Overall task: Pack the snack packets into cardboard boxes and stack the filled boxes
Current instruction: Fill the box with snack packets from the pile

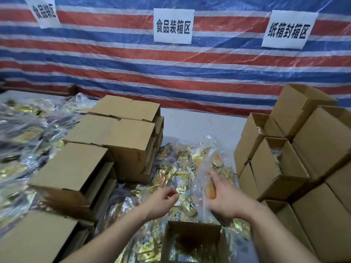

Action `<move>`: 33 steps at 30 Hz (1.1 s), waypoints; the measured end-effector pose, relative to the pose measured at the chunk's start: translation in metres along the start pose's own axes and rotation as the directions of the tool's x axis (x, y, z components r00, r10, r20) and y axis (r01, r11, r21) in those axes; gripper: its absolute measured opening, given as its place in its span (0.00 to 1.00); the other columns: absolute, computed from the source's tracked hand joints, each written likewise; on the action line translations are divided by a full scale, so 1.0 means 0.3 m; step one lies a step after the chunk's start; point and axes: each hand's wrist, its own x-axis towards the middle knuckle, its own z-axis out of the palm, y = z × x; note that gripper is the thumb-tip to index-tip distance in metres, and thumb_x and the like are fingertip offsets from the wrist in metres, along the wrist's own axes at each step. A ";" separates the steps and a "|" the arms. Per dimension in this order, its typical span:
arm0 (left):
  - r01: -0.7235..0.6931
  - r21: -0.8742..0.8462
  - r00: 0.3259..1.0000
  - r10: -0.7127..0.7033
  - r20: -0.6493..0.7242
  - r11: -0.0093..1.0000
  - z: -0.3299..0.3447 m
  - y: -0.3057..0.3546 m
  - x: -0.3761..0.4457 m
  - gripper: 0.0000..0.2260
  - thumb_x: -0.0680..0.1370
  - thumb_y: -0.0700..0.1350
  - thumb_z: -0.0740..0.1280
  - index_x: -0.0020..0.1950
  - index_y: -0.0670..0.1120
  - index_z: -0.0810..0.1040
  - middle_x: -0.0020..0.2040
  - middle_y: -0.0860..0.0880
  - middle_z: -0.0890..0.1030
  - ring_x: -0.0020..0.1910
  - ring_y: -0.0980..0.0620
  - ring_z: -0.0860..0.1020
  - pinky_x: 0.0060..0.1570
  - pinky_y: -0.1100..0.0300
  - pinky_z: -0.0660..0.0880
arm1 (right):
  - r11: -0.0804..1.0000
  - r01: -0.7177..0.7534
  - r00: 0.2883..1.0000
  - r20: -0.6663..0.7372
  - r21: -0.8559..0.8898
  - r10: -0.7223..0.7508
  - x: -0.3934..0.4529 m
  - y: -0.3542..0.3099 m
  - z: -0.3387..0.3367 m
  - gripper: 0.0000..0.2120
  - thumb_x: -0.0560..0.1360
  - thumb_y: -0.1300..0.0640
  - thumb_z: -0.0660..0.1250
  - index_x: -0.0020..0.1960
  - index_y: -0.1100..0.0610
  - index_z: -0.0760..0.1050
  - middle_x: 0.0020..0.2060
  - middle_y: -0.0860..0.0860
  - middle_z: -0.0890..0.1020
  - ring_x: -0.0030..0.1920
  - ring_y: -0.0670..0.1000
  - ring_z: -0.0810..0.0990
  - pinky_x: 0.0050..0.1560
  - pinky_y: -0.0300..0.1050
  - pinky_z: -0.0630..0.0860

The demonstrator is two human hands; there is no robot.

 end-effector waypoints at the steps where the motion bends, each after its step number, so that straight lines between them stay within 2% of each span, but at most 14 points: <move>1: 0.023 0.029 0.998 -0.024 0.050 0.999 0.029 -0.049 -0.013 0.11 0.82 0.58 0.61 0.60 0.56 0.76 0.56 0.57 0.80 0.55 0.57 0.77 0.57 0.60 0.75 | 1.000 0.005 0.998 0.057 -0.025 -0.004 -0.003 0.000 0.018 0.32 0.64 0.36 0.67 0.64 0.29 0.56 0.41 0.40 0.74 0.36 0.39 0.78 0.31 0.33 0.72; 3: 0.079 0.086 0.991 -0.088 0.104 0.993 0.082 -0.130 -0.034 0.20 0.81 0.61 0.60 0.70 0.54 0.72 0.68 0.53 0.75 0.65 0.55 0.74 0.63 0.61 0.70 | 0.999 0.015 0.986 0.166 -0.044 -0.007 -0.010 -0.013 0.050 0.21 0.63 0.37 0.65 0.52 0.26 0.61 0.38 0.42 0.73 0.33 0.37 0.76 0.30 0.35 0.72; 4: 0.103 0.114 0.987 -0.116 0.115 0.988 0.103 -0.162 -0.043 0.23 0.81 0.62 0.60 0.74 0.53 0.69 0.72 0.52 0.73 0.69 0.53 0.72 0.65 0.60 0.67 | 0.998 0.016 0.976 0.219 -0.061 -0.002 -0.012 -0.016 0.066 0.20 0.63 0.38 0.65 0.51 0.27 0.61 0.39 0.42 0.75 0.34 0.37 0.76 0.32 0.36 0.73; 7: 0.136 0.144 0.977 -0.157 0.145 0.980 0.150 -0.222 -0.062 0.25 0.82 0.62 0.58 0.75 0.53 0.68 0.74 0.51 0.71 0.71 0.52 0.70 0.70 0.57 0.66 | 0.993 0.031 0.926 0.378 -0.118 0.016 0.004 -0.014 0.123 0.27 0.66 0.38 0.70 0.62 0.39 0.66 0.52 0.40 0.77 0.49 0.40 0.78 0.50 0.40 0.76; 11: 0.166 -0.006 0.971 -0.163 0.173 0.986 0.184 -0.228 -0.090 0.20 0.84 0.59 0.54 0.72 0.54 0.72 0.71 0.51 0.75 0.66 0.54 0.73 0.67 0.58 0.68 | 0.975 0.071 0.841 0.539 -0.209 0.054 0.041 0.007 0.210 0.28 0.68 0.37 0.72 0.63 0.46 0.71 0.56 0.44 0.78 0.52 0.47 0.78 0.51 0.42 0.73; 13: 0.175 -0.073 0.975 -0.163 0.151 0.982 0.202 -0.231 -0.099 0.19 0.85 0.57 0.54 0.72 0.53 0.73 0.70 0.51 0.76 0.64 0.56 0.73 0.63 0.61 0.69 | 0.964 0.062 0.817 0.568 -0.257 0.099 0.056 0.027 0.260 0.31 0.70 0.37 0.71 0.67 0.51 0.70 0.60 0.49 0.78 0.55 0.50 0.77 0.53 0.44 0.72; 15: 0.181 -0.143 0.980 -0.166 0.111 0.973 0.220 -0.237 -0.104 0.18 0.85 0.56 0.55 0.71 0.53 0.74 0.67 0.53 0.77 0.60 0.58 0.74 0.57 0.64 0.70 | 0.950 0.056 0.786 0.601 -0.308 0.148 0.065 0.045 0.309 0.31 0.71 0.39 0.69 0.68 0.53 0.70 0.57 0.51 0.79 0.53 0.52 0.78 0.53 0.45 0.74; 17: 0.179 -0.187 0.983 -0.168 0.072 0.966 0.236 -0.240 -0.111 0.15 0.85 0.56 0.56 0.67 0.56 0.77 0.60 0.58 0.79 0.56 0.61 0.76 0.49 0.70 0.70 | 0.938 0.032 0.773 0.603 -0.346 0.196 0.070 0.056 0.354 0.33 0.69 0.39 0.69 0.70 0.50 0.68 0.54 0.49 0.79 0.52 0.53 0.80 0.54 0.47 0.77; 19: 0.176 -0.200 0.984 -0.173 0.032 0.964 0.248 -0.241 -0.118 0.10 0.85 0.56 0.55 0.57 0.62 0.76 0.50 0.63 0.77 0.52 0.62 0.76 0.43 0.73 0.67 | 0.927 0.001 0.784 0.576 -0.376 0.233 0.076 0.059 0.399 0.32 0.68 0.40 0.69 0.69 0.50 0.69 0.56 0.50 0.81 0.52 0.54 0.81 0.56 0.50 0.78; 22: 0.180 -0.203 0.983 -0.184 -0.001 0.963 0.253 -0.236 -0.124 0.11 0.85 0.57 0.52 0.56 0.61 0.75 0.49 0.59 0.79 0.50 0.59 0.77 0.44 0.71 0.70 | 0.915 -0.018 0.800 0.543 -0.402 0.254 0.091 0.072 0.470 0.20 0.73 0.55 0.67 0.63 0.59 0.75 0.55 0.57 0.82 0.53 0.59 0.81 0.51 0.47 0.78; 25: 0.137 -0.142 0.990 -0.141 -0.022 0.980 0.259 -0.230 -0.117 0.16 0.85 0.56 0.53 0.56 0.53 0.79 0.50 0.52 0.82 0.50 0.56 0.79 0.51 0.62 0.76 | 0.905 -0.069 0.792 0.529 -0.419 0.305 0.091 0.119 0.539 0.16 0.76 0.62 0.67 0.63 0.62 0.75 0.58 0.59 0.81 0.58 0.60 0.80 0.57 0.49 0.76; 27: 0.127 -0.125 0.991 -0.131 -0.026 0.984 0.266 -0.223 -0.111 0.16 0.85 0.55 0.54 0.58 0.52 0.79 0.48 0.51 0.82 0.47 0.55 0.79 0.52 0.59 0.76 | 0.911 -0.125 0.781 0.527 -0.393 0.335 0.093 0.155 0.570 0.19 0.77 0.62 0.68 0.67 0.60 0.73 0.61 0.58 0.80 0.61 0.60 0.79 0.62 0.51 0.75; 30: 0.148 -0.127 0.988 -0.152 -0.019 0.981 0.269 -0.225 -0.113 0.16 0.85 0.56 0.54 0.59 0.53 0.79 0.43 0.53 0.81 0.39 0.57 0.77 0.43 0.59 0.75 | 0.928 -0.191 0.760 0.550 -0.321 0.347 0.093 0.173 0.584 0.26 0.76 0.58 0.70 0.72 0.58 0.68 0.62 0.55 0.78 0.62 0.59 0.77 0.64 0.53 0.74; 33: 0.132 -0.119 0.991 -0.135 -0.020 0.984 0.262 -0.225 -0.112 0.15 0.85 0.56 0.55 0.59 0.54 0.79 0.46 0.53 0.82 0.44 0.55 0.79 0.51 0.57 0.77 | 0.942 -0.258 0.742 0.580 -0.216 0.336 0.072 0.173 0.546 0.38 0.71 0.46 0.73 0.75 0.58 0.63 0.64 0.51 0.75 0.60 0.53 0.75 0.61 0.47 0.74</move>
